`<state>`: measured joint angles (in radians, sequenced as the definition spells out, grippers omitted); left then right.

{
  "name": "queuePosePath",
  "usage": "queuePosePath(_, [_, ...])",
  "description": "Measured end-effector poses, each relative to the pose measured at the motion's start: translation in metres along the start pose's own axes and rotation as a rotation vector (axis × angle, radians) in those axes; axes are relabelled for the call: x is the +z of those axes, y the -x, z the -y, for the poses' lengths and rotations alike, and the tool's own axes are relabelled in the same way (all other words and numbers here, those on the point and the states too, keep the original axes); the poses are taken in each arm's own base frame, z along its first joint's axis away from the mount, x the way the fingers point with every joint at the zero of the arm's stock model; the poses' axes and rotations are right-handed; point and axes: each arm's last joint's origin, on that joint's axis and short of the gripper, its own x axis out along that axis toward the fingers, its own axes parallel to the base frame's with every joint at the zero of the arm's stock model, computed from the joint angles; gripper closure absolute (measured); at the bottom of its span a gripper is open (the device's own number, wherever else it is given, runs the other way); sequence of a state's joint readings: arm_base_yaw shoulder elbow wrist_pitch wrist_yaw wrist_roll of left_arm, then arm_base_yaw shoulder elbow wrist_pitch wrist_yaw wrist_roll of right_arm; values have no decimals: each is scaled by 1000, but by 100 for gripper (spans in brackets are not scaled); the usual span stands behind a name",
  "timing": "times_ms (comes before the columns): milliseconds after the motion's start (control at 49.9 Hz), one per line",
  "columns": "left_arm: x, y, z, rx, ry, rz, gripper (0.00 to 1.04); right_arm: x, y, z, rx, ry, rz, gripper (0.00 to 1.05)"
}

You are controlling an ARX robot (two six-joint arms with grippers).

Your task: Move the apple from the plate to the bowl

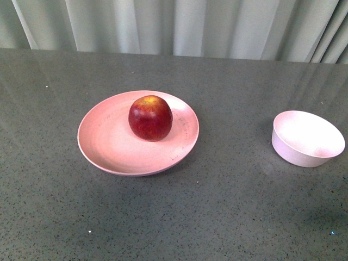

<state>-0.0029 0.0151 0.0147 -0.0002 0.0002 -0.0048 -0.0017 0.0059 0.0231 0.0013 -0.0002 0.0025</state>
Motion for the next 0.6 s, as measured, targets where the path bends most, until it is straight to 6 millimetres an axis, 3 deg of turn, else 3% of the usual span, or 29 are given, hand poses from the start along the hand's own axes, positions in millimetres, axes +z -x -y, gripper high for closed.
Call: queuePosePath(601, [0, 0, 0, 0, 0, 0, 9, 0, 0, 0, 0, 0, 0, 9])
